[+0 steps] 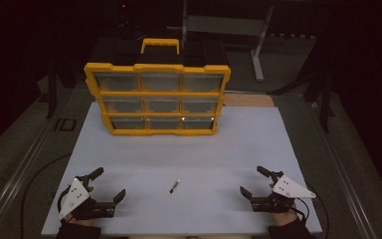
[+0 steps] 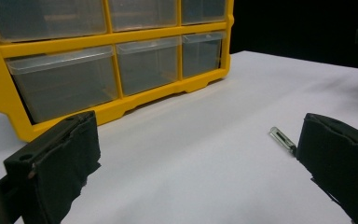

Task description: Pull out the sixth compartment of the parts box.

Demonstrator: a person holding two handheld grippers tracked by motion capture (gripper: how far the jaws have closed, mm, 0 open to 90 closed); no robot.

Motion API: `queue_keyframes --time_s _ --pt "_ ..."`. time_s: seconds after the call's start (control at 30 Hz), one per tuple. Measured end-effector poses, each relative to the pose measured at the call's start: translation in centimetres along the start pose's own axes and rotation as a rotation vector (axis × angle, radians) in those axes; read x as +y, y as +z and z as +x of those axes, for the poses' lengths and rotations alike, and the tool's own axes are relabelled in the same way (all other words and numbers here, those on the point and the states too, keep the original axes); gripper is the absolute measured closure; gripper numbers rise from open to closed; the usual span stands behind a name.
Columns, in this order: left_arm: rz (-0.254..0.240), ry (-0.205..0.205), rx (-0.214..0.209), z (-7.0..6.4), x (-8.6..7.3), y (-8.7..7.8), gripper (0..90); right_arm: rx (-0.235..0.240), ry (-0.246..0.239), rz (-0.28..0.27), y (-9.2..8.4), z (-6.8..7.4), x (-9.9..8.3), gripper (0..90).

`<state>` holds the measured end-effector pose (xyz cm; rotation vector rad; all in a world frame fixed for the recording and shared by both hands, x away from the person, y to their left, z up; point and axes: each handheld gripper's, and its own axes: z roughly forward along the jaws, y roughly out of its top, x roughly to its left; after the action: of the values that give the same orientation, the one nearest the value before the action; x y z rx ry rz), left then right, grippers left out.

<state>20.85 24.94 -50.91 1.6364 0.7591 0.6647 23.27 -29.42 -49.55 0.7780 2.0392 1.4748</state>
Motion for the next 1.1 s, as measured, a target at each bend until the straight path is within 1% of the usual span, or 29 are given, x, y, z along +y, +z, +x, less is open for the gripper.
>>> queue_keyframes --time_s 0.13,0.23,0.4,0.43,0.53,0.63,0.73,0.97,1.1 --pt "-0.010 0.004 0.009 -0.06 0.08 -0.01 0.0 0.011 -0.009 0.004 -0.13 0.15 -0.03 9.0" --pt "-0.005 0.006 0.012 -0.07 0.07 0.08 0.0 0.014 -0.011 0.008 -0.15 0.15 -0.10 9.0" --pt "-0.008 0.002 0.008 -0.04 0.06 0.13 0.0 0.023 0.001 0.007 -0.06 0.00 -0.26 9.0" --pt "-0.011 0.000 0.007 -0.06 0.05 0.07 0.0 0.018 0.001 0.009 -0.04 0.05 -0.27 9.0" --pt "-0.012 0.006 0.004 -0.03 0.04 -0.11 0.0 0.023 -0.014 0.012 0.02 0.34 -0.14 9.0" --pt "-0.022 -0.003 0.004 0.07 0.05 -0.17 0.0 0.031 -0.038 0.018 0.12 0.67 -0.01 9.0" --pt "-0.023 -0.005 0.000 0.06 0.05 -0.15 0.0 0.037 -0.041 0.027 0.20 0.77 0.02 9.0" --pt "-0.016 -0.001 -0.005 -0.04 0.07 -0.14 0.0 0.053 -0.039 0.031 0.16 0.83 0.16 9.0" --pt "-0.016 -0.001 -0.007 -0.09 0.08 -0.15 0.0 0.070 -0.057 0.037 0.20 0.99 0.37 9.1"
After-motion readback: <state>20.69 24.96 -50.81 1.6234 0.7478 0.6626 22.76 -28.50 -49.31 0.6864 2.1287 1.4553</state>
